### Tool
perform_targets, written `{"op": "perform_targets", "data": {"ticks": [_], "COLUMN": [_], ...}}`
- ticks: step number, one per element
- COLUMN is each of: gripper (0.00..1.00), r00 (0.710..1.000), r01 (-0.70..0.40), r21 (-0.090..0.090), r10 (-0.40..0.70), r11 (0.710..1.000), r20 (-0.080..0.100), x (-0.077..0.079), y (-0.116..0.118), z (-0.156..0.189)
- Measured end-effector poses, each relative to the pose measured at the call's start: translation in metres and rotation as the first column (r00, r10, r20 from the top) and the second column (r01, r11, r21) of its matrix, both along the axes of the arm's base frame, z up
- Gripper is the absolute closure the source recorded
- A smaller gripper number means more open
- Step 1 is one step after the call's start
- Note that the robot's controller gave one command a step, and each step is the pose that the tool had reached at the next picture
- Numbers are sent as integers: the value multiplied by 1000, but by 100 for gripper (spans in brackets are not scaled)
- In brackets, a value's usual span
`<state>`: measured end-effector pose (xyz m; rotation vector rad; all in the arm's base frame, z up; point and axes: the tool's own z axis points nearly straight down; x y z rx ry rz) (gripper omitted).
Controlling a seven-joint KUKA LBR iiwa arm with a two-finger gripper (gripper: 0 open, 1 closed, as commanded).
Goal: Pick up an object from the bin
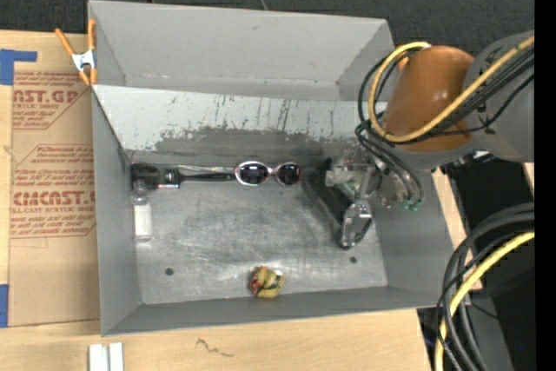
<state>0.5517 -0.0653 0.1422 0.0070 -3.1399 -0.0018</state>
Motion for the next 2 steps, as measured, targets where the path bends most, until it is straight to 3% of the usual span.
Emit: {"op": "perform_targets", "data": {"ticks": [1, 2], "gripper": [0, 0], "r00": [999, 987], "r01": [48, 159], "r21": [1, 6], "r10": [-48, -159], "r11": [999, 987], "r20": [9, 14], "x": [-5, -5], "y": [-18, -20], "z": [-21, -25]}}
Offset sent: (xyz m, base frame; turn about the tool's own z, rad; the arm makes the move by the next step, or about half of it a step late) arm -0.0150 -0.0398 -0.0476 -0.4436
